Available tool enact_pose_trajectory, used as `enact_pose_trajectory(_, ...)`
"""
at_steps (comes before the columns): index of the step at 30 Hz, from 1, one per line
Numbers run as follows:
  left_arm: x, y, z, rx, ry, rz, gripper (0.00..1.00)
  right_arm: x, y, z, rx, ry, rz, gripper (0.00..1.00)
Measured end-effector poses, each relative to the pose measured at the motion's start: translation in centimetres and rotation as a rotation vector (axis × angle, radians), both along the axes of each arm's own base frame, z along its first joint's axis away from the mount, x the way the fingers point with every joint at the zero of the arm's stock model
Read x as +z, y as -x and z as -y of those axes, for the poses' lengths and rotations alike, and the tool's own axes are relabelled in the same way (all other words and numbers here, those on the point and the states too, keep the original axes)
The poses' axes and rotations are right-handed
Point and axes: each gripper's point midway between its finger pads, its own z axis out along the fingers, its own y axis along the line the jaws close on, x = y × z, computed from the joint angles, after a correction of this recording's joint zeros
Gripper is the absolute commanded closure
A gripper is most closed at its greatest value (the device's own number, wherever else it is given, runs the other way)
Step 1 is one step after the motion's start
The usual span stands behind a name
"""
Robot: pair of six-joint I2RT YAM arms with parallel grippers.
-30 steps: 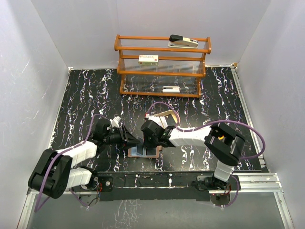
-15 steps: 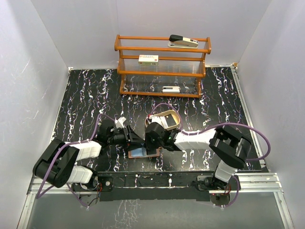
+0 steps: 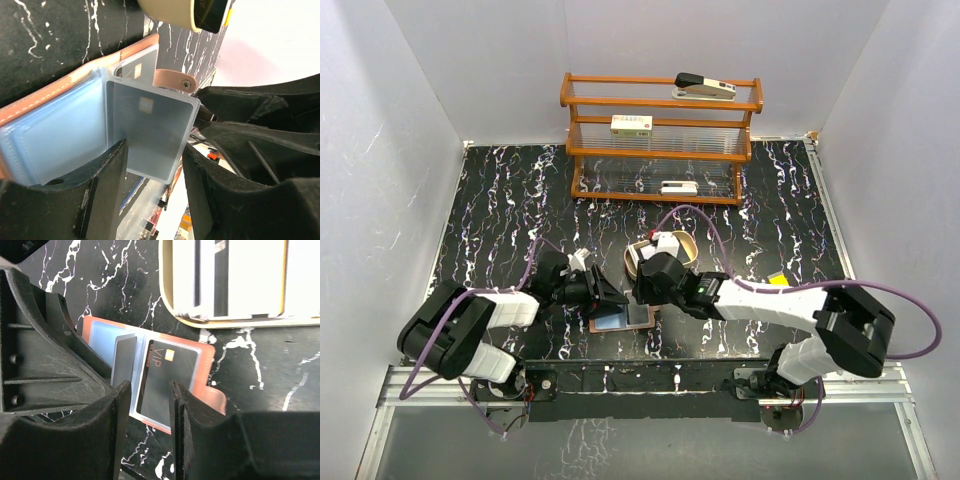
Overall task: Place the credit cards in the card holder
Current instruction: Turn over the card slot in the card holder.
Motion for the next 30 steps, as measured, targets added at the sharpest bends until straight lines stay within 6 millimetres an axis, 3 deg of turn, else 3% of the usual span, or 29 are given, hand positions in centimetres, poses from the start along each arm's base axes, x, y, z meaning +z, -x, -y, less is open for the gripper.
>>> enact_pose_trajectory(7, 1.3, -0.9, 0.2, 0.000, -0.027, 0.071, 0.52, 2.6, -1.1, 2.1, -0.023, 0.071, 0.101, 0.50)
enact_pose_trajectory(15, 2.4, -1.6, -0.6, 0.018, -0.090, 0.154, 0.51, 5.8, -3.6, 1.3, -0.017, 0.126, 0.198, 0.42)
enact_pose_trajectory(21, 1.4, -1.5, -2.0, 0.039, -0.197, 0.159, 0.48, 4.8, -5.4, 0.7, 0.003, 0.210, 0.199, 0.41)
enact_pose_trajectory(30, 2.7, -2.4, -4.9, 0.112, -0.366, 0.270, 0.46, 2.6, -8.0, 0.9, 0.018, 0.331, 0.175, 0.43)
